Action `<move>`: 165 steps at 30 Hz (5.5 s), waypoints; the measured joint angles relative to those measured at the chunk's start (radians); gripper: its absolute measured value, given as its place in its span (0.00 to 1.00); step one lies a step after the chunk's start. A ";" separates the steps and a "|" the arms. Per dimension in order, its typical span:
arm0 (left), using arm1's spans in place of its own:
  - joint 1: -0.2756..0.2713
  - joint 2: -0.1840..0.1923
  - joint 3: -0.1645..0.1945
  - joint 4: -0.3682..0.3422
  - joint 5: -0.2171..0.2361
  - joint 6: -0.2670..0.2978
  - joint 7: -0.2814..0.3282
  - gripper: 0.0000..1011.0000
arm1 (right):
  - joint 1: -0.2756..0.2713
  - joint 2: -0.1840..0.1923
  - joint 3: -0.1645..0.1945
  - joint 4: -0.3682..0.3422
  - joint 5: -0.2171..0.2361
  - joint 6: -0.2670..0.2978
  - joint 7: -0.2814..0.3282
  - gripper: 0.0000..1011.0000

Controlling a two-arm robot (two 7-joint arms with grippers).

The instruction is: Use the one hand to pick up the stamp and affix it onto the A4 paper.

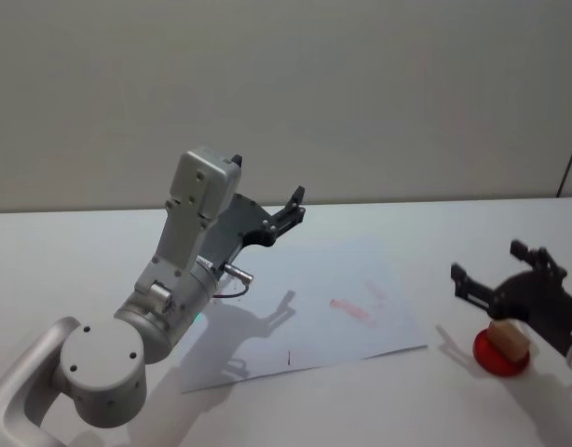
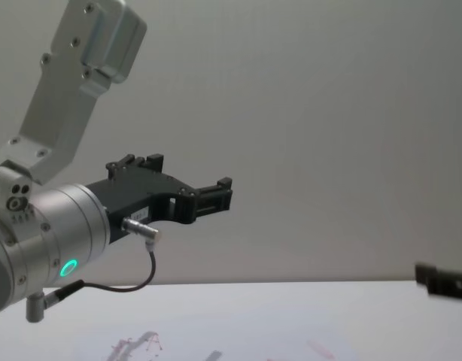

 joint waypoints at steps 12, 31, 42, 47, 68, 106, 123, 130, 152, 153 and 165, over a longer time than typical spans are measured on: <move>0.000 0.000 0.000 0.000 0.000 0.000 0.000 0.99 | 0.018 -0.084 -0.004 -0.031 -0.043 -0.120 -0.088 0.99; 0.000 0.000 0.000 0.000 0.000 0.000 0.000 0.99 | 0.019 -0.091 -0.004 -0.034 -0.047 -0.130 -0.096 0.99; 0.000 0.000 0.000 0.000 0.000 0.000 0.000 0.99 | 0.015 -0.089 -0.002 -0.037 -0.047 -0.128 -0.096 0.99; 0.000 0.000 0.000 0.000 0.000 0.000 0.000 0.99 | -0.006 -0.075 0.004 -0.058 -0.038 -0.113 -0.102 0.99; 0.000 0.000 0.000 0.000 0.000 0.000 0.000 0.99 | -0.189 0.046 0.059 -0.193 0.041 0.059 -0.197 0.99; 0.000 0.000 0.000 0.000 0.000 0.000 0.000 0.99 | -0.088 0.027 0.037 -0.061 -0.028 0.277 -0.047 0.83; 0.000 0.000 0.000 0.000 0.000 0.000 0.000 0.99 | -0.070 0.021 0.033 -0.042 -0.042 0.293 -0.028 0.29; 0.000 0.000 0.000 0.000 0.000 0.000 0.000 0.99 | -0.064 0.018 0.033 -0.039 -0.044 0.278 -0.022 0.21; 0.000 0.000 0.000 0.000 0.000 0.000 0.000 0.99 | 0.134 -0.081 0.002 0.085 -0.085 0.122 0.149 0.21; 0.000 0.000 0.000 0.000 0.000 0.000 0.000 0.99 | 0.159 -0.096 -0.004 0.111 -0.088 0.114 0.171 0.21; 0.000 0.000 0.000 0.000 0.000 0.000 0.000 0.99 | 0.305 -0.182 -0.051 0.307 -0.136 0.100 0.306 0.21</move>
